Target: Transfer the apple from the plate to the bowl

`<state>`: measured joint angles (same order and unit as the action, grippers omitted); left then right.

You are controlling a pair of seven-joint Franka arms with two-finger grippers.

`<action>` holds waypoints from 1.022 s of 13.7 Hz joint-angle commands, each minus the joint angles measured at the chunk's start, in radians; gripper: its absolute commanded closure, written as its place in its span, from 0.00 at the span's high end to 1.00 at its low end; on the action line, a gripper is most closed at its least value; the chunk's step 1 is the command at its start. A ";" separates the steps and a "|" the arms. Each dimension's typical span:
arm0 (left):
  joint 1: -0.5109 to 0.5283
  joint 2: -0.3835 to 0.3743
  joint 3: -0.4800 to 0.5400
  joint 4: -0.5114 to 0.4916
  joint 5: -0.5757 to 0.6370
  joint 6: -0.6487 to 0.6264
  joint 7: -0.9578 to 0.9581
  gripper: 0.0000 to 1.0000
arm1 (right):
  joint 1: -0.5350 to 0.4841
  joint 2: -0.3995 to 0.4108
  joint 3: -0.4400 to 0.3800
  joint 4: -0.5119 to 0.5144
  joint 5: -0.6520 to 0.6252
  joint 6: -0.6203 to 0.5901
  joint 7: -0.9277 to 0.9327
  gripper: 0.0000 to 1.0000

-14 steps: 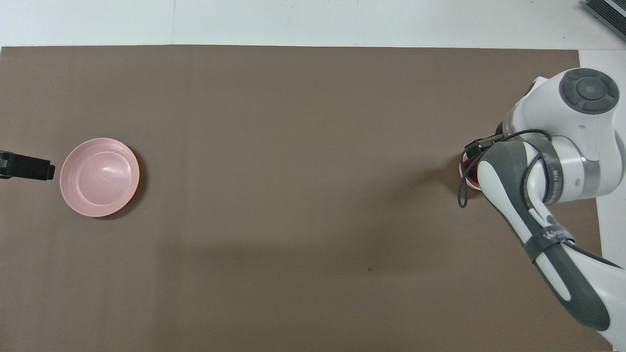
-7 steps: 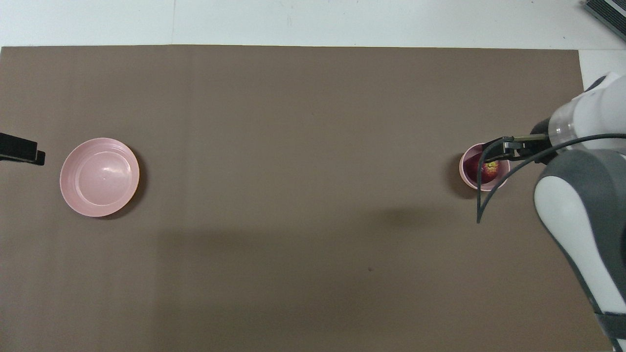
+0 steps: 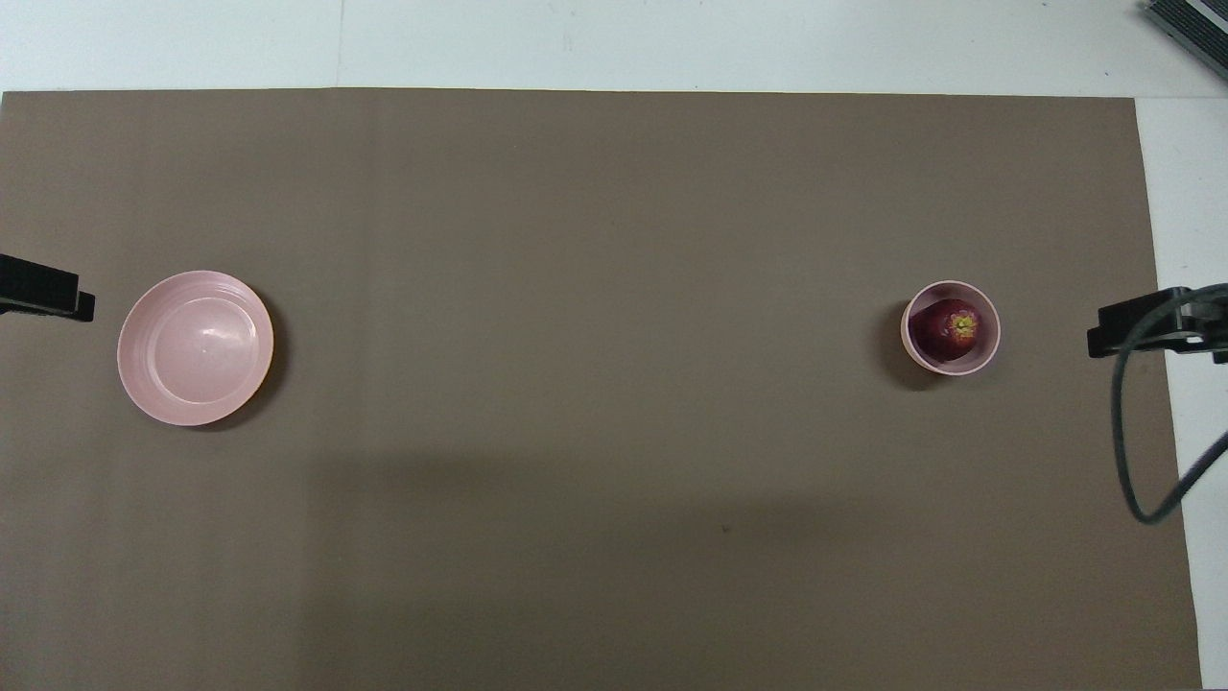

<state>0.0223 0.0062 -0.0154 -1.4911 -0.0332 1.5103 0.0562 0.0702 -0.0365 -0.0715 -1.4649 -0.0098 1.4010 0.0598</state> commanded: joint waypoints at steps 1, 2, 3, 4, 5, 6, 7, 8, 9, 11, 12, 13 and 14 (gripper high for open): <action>0.016 -0.012 0.008 0.003 -0.008 -0.024 -0.009 1.00 | -0.029 -0.055 -0.005 -0.056 0.010 -0.001 -0.063 1.00; 0.016 -0.012 0.008 0.003 -0.008 -0.024 -0.009 1.00 | -0.030 -0.065 -0.007 -0.077 0.010 0.018 -0.086 1.00; 0.015 -0.012 0.006 0.003 -0.008 -0.024 -0.009 1.00 | -0.029 -0.065 -0.007 -0.087 0.010 0.021 -0.087 1.00; 0.010 -0.012 0.006 0.003 -0.008 -0.024 -0.009 1.00 | -0.032 -0.063 -0.007 -0.086 0.010 0.026 -0.094 1.00; 0.008 -0.012 0.006 0.003 -0.008 -0.022 -0.009 1.00 | -0.032 -0.062 -0.008 -0.086 0.011 0.044 -0.094 1.00; 0.007 -0.012 0.006 0.003 -0.008 -0.022 -0.009 1.00 | -0.035 -0.062 -0.008 -0.086 0.011 0.050 -0.092 1.00; 0.008 -0.012 0.006 0.003 -0.008 -0.022 -0.009 1.00 | -0.036 -0.063 -0.008 -0.091 0.011 0.050 -0.094 1.00; 0.011 -0.012 0.006 0.003 -0.008 -0.022 -0.009 1.00 | -0.037 -0.065 -0.008 -0.092 0.010 0.050 -0.095 1.00; 0.014 -0.012 0.006 0.003 -0.008 -0.028 -0.009 1.00 | -0.037 -0.063 -0.008 -0.091 0.010 0.050 -0.095 1.00; 0.016 -0.021 0.008 0.002 -0.008 -0.103 -0.009 1.00 | -0.047 -0.052 -0.008 -0.060 0.037 0.015 -0.095 1.00; 0.016 -0.023 0.008 0.002 -0.008 -0.113 -0.009 1.00 | -0.050 -0.052 -0.011 -0.058 0.045 -0.011 -0.095 1.00; 0.013 -0.022 0.006 0.002 -0.008 -0.108 -0.009 1.00 | -0.053 -0.054 -0.016 -0.061 0.053 -0.007 -0.097 1.00; 0.011 -0.023 0.006 0.002 -0.008 -0.110 -0.009 1.00 | -0.053 -0.055 -0.016 -0.061 0.047 -0.002 -0.098 1.00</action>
<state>0.0338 -0.0052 -0.0089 -1.4909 -0.0332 1.4228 0.0559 0.0336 -0.0789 -0.0819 -1.5219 0.0029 1.4082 -0.0087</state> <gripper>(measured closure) 0.000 0.000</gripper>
